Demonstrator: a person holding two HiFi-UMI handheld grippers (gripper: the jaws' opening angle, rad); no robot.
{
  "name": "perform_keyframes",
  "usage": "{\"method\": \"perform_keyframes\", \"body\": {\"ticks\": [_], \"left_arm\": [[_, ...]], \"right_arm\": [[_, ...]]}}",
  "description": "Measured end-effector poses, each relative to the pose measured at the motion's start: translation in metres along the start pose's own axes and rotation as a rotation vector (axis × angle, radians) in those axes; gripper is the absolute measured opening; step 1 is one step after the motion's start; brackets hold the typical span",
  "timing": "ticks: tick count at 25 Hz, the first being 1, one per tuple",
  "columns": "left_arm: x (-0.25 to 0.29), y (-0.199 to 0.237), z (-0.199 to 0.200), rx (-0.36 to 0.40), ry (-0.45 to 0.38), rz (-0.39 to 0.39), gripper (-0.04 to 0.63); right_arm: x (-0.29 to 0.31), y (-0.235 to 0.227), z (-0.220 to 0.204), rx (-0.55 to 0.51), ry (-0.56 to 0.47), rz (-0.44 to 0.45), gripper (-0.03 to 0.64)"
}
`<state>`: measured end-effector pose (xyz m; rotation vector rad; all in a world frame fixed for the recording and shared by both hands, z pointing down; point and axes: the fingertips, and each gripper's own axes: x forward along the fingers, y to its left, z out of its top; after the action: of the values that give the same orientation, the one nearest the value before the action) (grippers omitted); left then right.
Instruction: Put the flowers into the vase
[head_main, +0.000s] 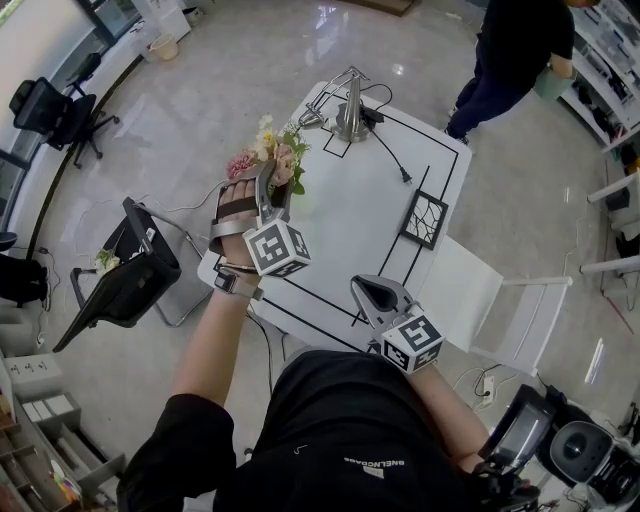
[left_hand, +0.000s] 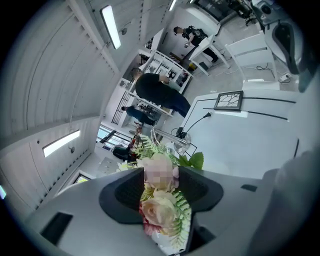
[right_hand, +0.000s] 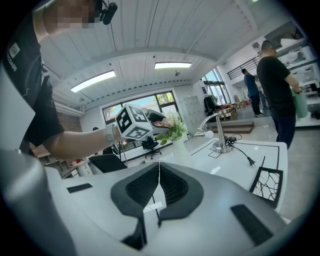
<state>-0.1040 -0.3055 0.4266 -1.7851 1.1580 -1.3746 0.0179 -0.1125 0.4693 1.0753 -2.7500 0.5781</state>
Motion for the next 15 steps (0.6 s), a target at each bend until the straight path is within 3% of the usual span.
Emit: {"method": "perform_keyframes", "body": {"ticks": [11,15], "left_arm": [[-0.016,-0.016,0.025,-0.065,-0.093,-0.034,0.256],[-0.023,-0.021,0.036,-0.129,-0.144,-0.074,0.287]], "right_arm": [[-0.003,-0.003,-0.004,0.005,0.001,-0.005,0.012],[-0.003,-0.004,-0.003,0.008,-0.001,-0.008,0.012]]}}
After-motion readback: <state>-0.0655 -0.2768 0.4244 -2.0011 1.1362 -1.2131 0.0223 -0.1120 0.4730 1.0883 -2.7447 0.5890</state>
